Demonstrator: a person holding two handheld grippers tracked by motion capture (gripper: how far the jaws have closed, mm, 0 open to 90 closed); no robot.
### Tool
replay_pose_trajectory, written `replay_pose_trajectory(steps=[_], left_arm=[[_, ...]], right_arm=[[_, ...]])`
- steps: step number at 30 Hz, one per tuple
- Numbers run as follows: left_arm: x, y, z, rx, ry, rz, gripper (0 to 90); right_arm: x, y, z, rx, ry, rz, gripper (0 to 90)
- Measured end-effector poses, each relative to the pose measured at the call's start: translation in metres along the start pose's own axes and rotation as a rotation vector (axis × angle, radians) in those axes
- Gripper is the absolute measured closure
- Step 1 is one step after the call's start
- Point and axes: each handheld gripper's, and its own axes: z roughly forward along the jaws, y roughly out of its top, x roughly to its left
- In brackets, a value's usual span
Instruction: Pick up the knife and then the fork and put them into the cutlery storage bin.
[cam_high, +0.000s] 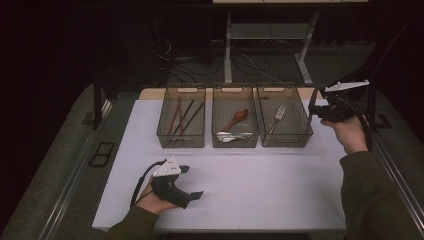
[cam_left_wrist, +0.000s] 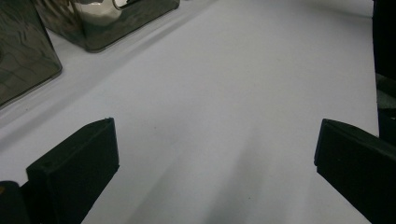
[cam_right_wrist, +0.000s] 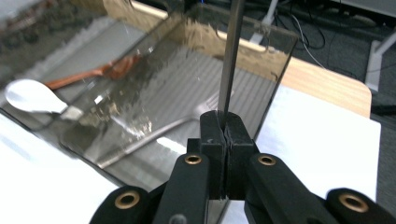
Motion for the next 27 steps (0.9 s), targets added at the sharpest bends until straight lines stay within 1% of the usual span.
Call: replay_pose_trajectory(steps=[3,8,12,16,19,21,22,24,27], left_arm=[[0.000,0.000,0.000,0.000,-0.001,0.002,0.0],[0.000,0.000,0.001,-0.002,-0.001,0.000,0.0],[0.001,0.000,0.000,-0.003,0.005,-0.001,0.0],[0.001,0.000,0.000,-0.003,0.007,-0.003,0.0],[0.001,0.001,0.001,0.002,0.012,0.003,0.0],[0.001,0.001,0.000,-0.006,0.011,0.001,0.0],[0.001,0.002,0.000,-0.006,0.013,0.000,0.0],[0.001,0.001,0.000,-0.005,0.013,0.000,0.0],[0.002,0.001,0.000,-0.008,0.012,-0.001,0.0]], right_arm=[[0.000,-0.002,0.005,0.026,0.001,-0.007,89.0],[0.002,-0.001,0.014,0.006,0.000,-0.009,88.9],[0.004,0.001,0.029,-0.031,0.012,-0.025,88.8],[0.006,0.005,0.046,-0.047,0.017,-0.027,88.7],[0.007,0.009,0.062,-0.029,0.005,-0.026,88.7],[0.008,0.011,0.071,-0.008,0.015,-0.027,88.7],[0.008,0.012,0.077,0.012,0.016,-0.029,88.7],[0.009,0.013,0.086,0.025,0.019,-0.024,88.6],[0.011,0.014,0.098,0.048,0.008,-0.014,87.3]])
